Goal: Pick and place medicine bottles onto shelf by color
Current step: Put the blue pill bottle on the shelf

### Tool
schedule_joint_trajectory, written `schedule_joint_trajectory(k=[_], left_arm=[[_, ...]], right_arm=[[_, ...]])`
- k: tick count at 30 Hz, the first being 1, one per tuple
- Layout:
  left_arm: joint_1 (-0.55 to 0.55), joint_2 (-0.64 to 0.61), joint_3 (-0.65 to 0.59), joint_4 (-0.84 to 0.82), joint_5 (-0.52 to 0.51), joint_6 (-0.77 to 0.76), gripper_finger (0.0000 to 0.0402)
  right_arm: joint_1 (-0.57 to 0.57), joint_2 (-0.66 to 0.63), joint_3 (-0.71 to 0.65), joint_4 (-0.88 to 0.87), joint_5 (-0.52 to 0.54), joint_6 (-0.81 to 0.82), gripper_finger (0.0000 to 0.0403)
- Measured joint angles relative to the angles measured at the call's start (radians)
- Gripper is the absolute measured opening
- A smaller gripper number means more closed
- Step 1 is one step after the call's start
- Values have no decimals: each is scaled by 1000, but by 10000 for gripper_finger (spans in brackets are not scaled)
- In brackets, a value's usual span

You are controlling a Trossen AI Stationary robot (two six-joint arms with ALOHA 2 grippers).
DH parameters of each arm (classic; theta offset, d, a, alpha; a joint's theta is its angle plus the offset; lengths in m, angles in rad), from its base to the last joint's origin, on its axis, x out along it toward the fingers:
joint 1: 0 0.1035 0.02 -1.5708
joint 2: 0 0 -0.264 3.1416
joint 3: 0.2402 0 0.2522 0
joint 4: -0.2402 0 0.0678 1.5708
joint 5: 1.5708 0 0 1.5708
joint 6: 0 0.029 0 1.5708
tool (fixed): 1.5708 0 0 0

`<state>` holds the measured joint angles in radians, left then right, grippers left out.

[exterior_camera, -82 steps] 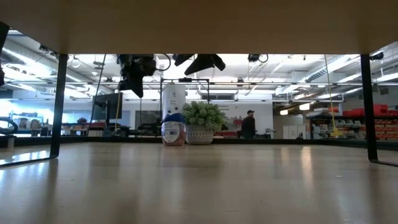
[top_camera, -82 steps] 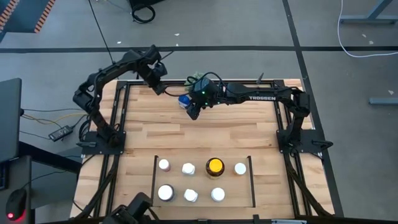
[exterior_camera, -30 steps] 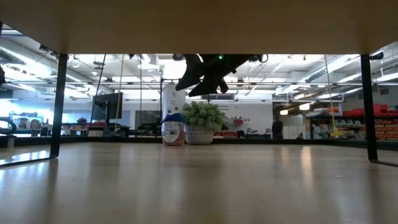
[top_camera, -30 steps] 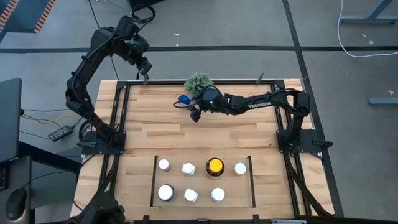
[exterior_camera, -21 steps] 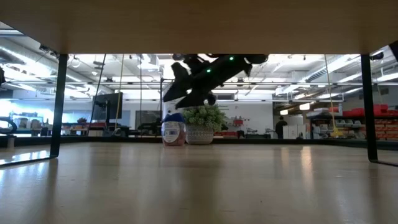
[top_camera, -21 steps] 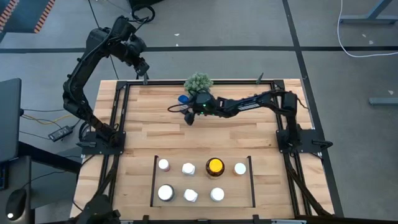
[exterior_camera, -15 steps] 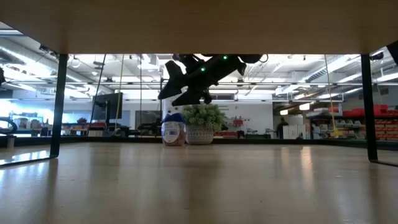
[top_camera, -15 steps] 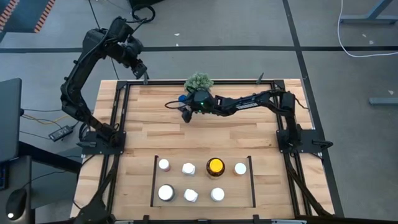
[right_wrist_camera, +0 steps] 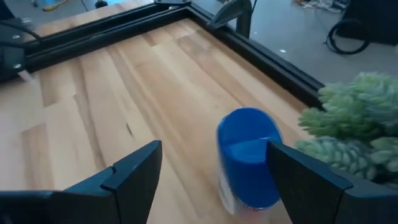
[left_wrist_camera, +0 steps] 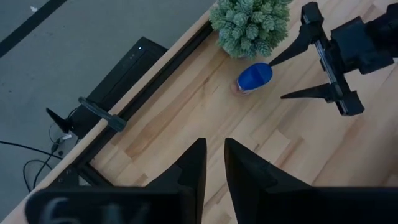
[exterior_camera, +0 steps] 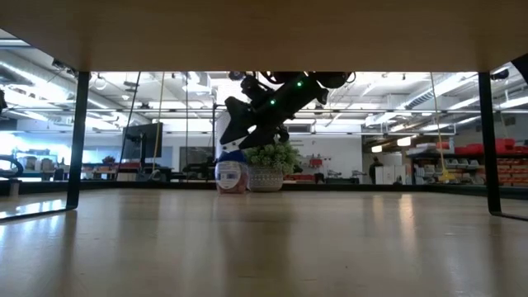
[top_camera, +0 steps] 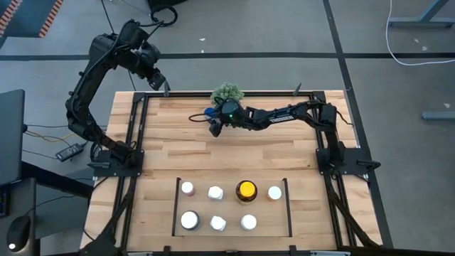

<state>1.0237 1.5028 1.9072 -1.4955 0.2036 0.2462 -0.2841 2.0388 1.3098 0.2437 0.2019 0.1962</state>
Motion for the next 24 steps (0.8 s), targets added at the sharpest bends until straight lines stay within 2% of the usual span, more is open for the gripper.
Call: schedule_joint_trajectory(k=[24], left_arm=[[0, 0, 0, -25, 0, 1, 54]], right_arm=[[-30, 37, 0, 17, -5, -13, 297]])
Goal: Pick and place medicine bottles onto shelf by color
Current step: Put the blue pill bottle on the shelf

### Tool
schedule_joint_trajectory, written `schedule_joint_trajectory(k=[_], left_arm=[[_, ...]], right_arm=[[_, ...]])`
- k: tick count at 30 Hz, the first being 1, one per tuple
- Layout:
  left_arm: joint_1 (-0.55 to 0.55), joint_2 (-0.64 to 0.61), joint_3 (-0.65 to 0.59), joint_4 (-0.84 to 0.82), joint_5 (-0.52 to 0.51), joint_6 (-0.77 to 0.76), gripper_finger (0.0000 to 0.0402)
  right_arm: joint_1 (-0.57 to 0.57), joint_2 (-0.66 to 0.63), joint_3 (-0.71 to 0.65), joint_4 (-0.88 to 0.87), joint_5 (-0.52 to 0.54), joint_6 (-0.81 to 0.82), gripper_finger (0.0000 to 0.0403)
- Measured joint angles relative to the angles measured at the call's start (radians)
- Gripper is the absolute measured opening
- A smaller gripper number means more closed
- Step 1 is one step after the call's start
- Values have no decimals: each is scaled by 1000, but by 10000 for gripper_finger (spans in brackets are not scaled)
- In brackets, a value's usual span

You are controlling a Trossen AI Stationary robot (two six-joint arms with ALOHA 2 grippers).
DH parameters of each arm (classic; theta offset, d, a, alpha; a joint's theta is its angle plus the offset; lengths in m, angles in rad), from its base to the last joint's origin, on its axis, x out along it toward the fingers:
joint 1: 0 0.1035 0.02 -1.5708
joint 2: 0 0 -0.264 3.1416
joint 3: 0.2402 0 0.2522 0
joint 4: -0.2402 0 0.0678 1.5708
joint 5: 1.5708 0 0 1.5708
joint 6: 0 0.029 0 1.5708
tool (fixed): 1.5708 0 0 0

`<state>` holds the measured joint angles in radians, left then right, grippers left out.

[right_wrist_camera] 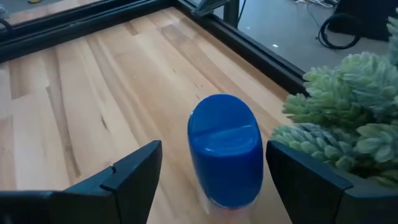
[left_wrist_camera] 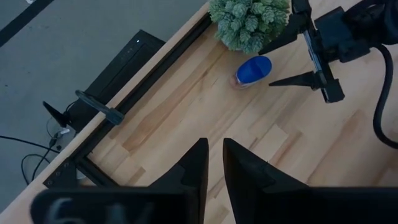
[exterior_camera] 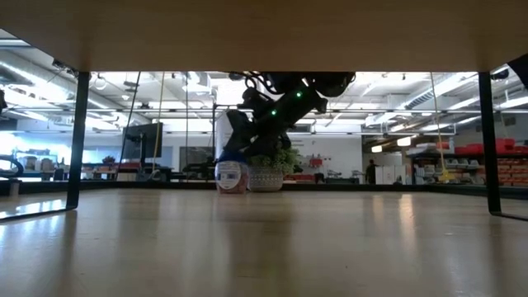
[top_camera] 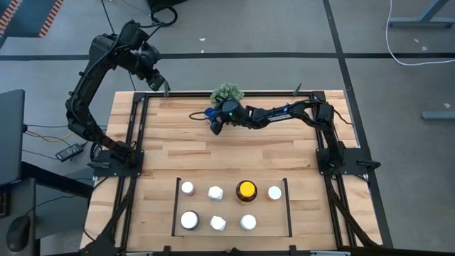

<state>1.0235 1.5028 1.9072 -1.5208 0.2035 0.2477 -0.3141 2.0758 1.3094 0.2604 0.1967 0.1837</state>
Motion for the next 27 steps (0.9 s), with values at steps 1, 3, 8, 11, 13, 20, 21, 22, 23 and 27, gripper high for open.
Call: schedule_joint_trajectory(k=[1, 3, 8, 11, 13, 20, 21, 22, 23, 27], left_arm=[[0, 0, 0, -3, 0, 0, 53], [0, 0, 0, -4, 0, 0, 54], [0, 0, 0, -4, 0, 1, 58], [0, 0, 0, -3, 0, 0, 58], [0, 0, 0, -3, 0, -1, 55], [0, 0, 0, -3, 0, -1, 49], [0, 0, 0, -3, 0, -1, 50], [0, 0, 0, -3, 0, -1, 51], [0, 0, 0, -3, 0, -1, 52], [0, 0, 0, -3, 0, -6, 54]], right_arm=[[2, 0, 0, 0, 0, 3, 297], [7, 0, 0, 1, 0, 8, 297], [10, 0, 0, -4, 9, 0, 296], [6, 0, 0, -5, 12, 0, 296], [2, 0, 0, -6, 12, 2, 296], [2, 11, 2, -13, -3, 20, 296], [1, 12, 0, -31, -3, 12, 296], [1, 13, 0, -33, -4, 5, 296], [1, 13, 0, -32, -7, 2, 296], [1, 13, 0, -29, -10, -1, 296]])
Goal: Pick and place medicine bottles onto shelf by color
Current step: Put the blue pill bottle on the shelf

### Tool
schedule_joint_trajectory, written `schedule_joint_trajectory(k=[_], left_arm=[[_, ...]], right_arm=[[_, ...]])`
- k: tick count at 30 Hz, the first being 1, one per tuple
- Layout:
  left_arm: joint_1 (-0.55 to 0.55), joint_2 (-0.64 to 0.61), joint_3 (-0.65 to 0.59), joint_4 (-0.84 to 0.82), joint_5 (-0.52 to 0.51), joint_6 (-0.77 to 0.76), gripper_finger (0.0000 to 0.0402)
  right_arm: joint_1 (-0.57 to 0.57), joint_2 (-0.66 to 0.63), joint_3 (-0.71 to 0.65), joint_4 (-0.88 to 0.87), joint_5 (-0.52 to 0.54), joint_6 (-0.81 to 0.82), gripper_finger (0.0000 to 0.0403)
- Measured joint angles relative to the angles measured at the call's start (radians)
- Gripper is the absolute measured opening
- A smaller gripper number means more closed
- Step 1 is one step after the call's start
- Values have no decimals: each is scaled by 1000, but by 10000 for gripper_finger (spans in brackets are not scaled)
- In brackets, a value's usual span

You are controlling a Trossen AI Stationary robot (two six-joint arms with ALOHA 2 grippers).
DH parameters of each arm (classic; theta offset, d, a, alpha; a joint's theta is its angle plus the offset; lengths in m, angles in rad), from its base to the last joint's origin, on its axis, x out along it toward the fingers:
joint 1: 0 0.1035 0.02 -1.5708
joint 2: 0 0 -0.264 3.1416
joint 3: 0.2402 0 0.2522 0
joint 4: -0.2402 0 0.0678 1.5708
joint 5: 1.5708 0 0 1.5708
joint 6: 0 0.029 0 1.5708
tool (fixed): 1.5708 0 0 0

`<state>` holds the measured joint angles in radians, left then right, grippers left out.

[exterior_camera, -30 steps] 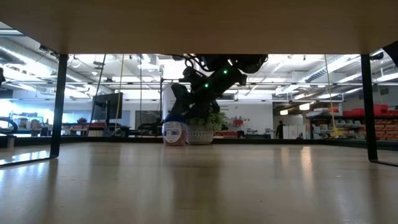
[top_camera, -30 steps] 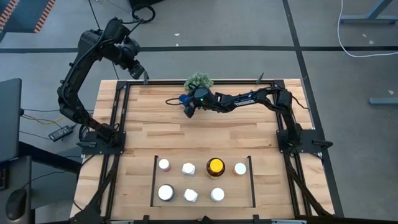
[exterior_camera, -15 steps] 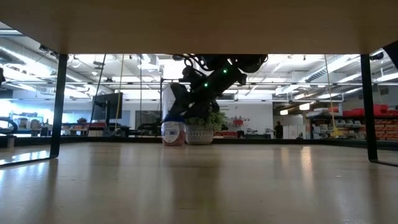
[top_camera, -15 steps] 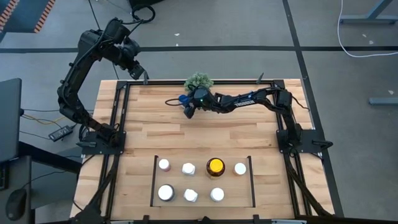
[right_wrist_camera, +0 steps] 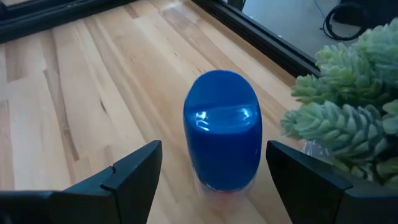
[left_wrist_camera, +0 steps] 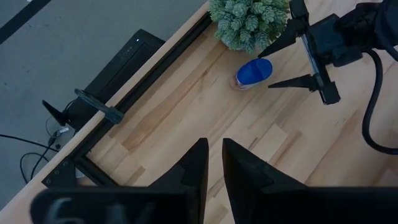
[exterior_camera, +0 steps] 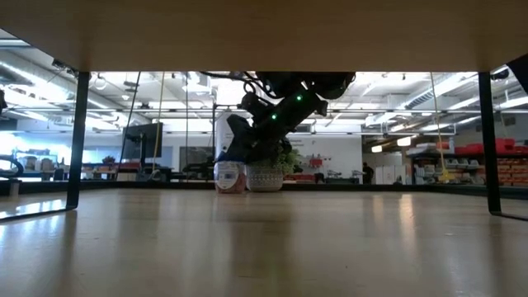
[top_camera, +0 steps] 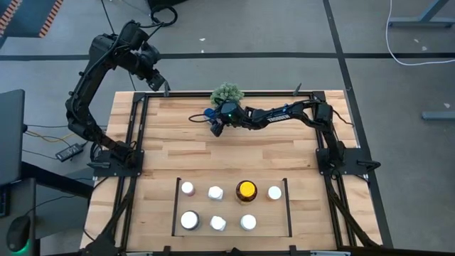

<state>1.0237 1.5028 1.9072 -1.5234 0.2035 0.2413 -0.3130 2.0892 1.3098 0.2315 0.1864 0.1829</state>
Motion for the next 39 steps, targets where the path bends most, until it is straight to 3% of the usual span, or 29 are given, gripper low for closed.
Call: schedule_joint_trajectory(k=[6, 26, 39], left_arm=[[0, 0, 0, 0, 0, 0, 47], [0, 0, 0, 0, 0, -3, 43], [0, 0, 0, -6, 0, -22, 37]], right_arm=[[0, 0, 0, -7, 3, -22, 285], [22, 0, 0, -12, -23, -84, 168], [48, 0, 1, -13, -27, -77, 141]])
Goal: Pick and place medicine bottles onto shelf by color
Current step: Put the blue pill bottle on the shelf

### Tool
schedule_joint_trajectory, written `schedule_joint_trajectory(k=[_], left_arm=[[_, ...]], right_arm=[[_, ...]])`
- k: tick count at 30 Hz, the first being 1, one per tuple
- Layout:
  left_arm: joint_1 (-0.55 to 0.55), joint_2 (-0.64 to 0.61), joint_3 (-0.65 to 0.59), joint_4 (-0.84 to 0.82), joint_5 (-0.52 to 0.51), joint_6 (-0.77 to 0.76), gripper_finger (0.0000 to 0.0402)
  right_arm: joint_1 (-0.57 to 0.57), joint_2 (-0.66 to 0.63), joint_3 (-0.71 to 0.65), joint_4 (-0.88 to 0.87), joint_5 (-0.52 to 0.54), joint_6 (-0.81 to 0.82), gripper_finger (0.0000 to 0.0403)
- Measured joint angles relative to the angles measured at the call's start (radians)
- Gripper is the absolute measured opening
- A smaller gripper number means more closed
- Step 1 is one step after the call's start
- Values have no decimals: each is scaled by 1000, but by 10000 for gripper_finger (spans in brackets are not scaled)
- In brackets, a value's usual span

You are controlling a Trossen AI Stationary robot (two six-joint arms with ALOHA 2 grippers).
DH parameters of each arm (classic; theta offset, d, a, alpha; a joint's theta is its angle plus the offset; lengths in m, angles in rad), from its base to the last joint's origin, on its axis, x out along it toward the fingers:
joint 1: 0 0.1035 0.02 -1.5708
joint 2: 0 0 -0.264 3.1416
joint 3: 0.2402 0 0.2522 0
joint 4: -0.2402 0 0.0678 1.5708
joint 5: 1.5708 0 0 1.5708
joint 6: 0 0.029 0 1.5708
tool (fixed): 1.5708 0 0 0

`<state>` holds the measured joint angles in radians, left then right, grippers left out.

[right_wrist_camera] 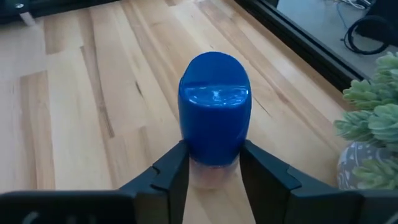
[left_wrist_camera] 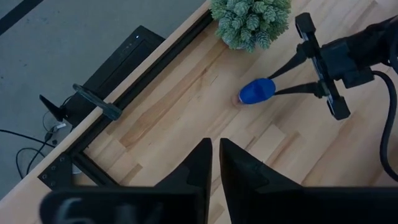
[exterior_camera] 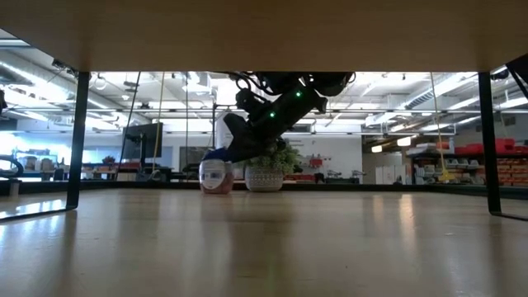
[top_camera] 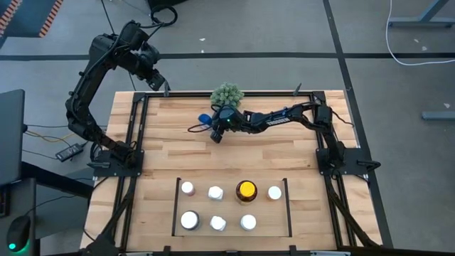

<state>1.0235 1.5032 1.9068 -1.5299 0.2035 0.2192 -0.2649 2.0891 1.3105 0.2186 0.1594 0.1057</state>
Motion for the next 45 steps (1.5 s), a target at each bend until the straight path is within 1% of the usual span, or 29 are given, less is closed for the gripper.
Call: schedule_joint_trajectory(k=[12, 17, 21, 25, 31, 34, 38, 41, 45], left_arm=[[0, 0, 0, 0, 0, 0, 28], [0, 0, 0, 0, 0, -1, 34], [0, 0, 0, 0, 0, 0, 35], [0, 0, 0, 0, 0, 1, 29], [0, 0, 0, 0, 0, 4, 27], [0, 0, 0, 0, 0, 20, 32], [0, 0, 0, 0, 0, 26, 38], [0, 0, 0, -3, 0, 26, 38], [0, 0, 0, -12, 0, 28, 32]], right_arm=[[-1, 0, 115, 0, -12, -32, 87], [-1, 0, 142, -1, -20, -34, 89], [-1, 0, 144, -2, -51, 25, 119], [-1, 0, 144, -2, -60, 67, 175], [-1, 0, 144, 1, -106, -12, 267], [-1, 11, 145, 15, -120, -36, 301], [-2, 47, 144, 19, -131, 21, 320], [-1, 57, 147, 54, -107, 34, 321], [-3, 64, 144, 57, -76, 34, 322]])
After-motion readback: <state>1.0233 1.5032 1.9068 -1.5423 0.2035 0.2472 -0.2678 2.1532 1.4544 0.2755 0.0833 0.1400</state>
